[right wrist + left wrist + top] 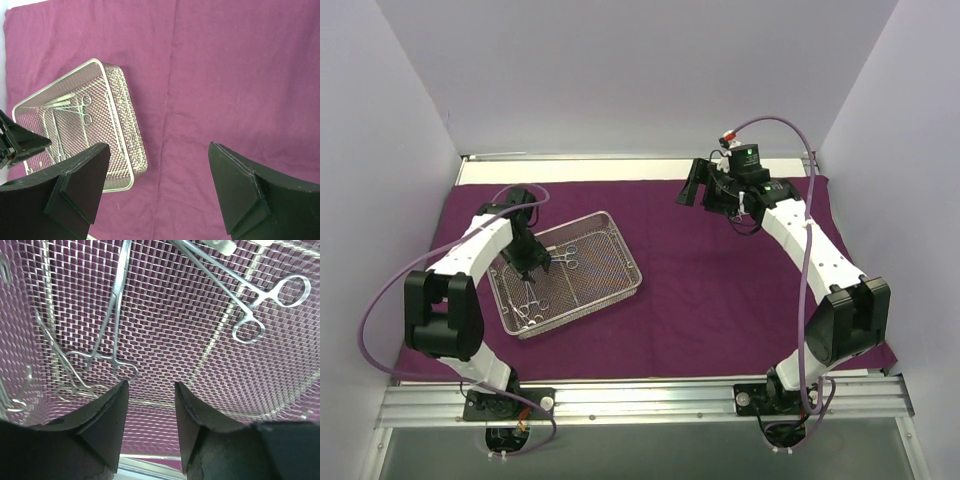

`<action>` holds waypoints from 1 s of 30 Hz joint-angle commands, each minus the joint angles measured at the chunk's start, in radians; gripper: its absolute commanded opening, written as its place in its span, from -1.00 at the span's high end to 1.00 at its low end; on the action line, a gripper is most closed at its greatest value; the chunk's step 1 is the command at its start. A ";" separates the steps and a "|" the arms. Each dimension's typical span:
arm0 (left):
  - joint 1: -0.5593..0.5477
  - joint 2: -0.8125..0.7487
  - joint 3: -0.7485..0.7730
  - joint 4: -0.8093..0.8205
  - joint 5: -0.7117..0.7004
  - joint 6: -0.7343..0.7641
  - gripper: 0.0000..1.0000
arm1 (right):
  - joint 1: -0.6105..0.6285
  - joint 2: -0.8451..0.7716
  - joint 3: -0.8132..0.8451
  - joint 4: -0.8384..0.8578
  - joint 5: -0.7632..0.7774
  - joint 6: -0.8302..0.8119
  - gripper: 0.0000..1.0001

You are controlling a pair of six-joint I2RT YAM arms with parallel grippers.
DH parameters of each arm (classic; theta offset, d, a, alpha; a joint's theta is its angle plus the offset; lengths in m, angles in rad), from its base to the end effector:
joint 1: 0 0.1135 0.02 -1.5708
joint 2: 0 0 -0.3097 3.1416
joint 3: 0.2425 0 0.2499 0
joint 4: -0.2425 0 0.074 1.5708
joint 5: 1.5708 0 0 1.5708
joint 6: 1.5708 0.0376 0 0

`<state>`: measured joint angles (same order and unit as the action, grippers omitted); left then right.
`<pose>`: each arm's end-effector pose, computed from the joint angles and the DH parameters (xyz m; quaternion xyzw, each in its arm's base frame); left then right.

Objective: Open and lay out the surgical kit
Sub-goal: Pick up the medical item from the container.

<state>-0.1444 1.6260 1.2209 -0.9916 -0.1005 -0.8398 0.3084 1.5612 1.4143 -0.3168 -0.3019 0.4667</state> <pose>0.3004 -0.0399 0.2725 -0.3431 0.9339 0.0031 0.1002 0.3435 0.1212 0.3979 -0.0123 0.8446 0.3148 0.4328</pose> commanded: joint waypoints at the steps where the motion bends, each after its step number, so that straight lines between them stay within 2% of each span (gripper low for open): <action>1: 0.009 0.061 0.043 -0.005 -0.042 0.086 -0.01 | -0.002 -0.043 -0.026 0.031 -0.029 0.000 -0.63; 7: 0.028 0.202 0.198 -0.056 -0.131 0.318 0.10 | -0.003 -0.053 -0.028 0.027 -0.031 -0.011 -0.63; 12: 0.094 0.173 0.131 0.049 -0.070 0.407 -0.05 | -0.005 -0.058 -0.034 0.031 -0.043 0.006 -0.63; 14: 0.132 0.178 0.106 0.067 -0.038 0.445 -0.06 | -0.005 -0.062 -0.043 0.042 -0.049 0.009 -0.64; 18: 0.140 0.169 0.085 0.054 -0.016 0.432 -0.06 | -0.005 -0.061 -0.049 0.039 -0.055 -0.006 -0.64; 23: 0.140 0.069 -0.004 0.053 -0.005 0.280 -0.15 | -0.006 -0.058 -0.055 0.042 -0.057 -0.019 -0.64; 26: 0.140 0.083 0.006 0.058 -0.030 0.286 -0.18 | -0.008 -0.059 -0.064 0.061 -0.069 -0.008 -0.64; 30: 0.137 0.092 0.029 -0.024 -0.065 0.277 -0.18 | -0.008 -0.064 -0.064 0.062 -0.075 0.000 -0.64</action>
<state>-0.0040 1.7382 1.2194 -0.9642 -0.1322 -0.5312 0.3073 1.5444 1.3556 -0.2874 -0.3550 0.4698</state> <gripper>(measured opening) 0.591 0.817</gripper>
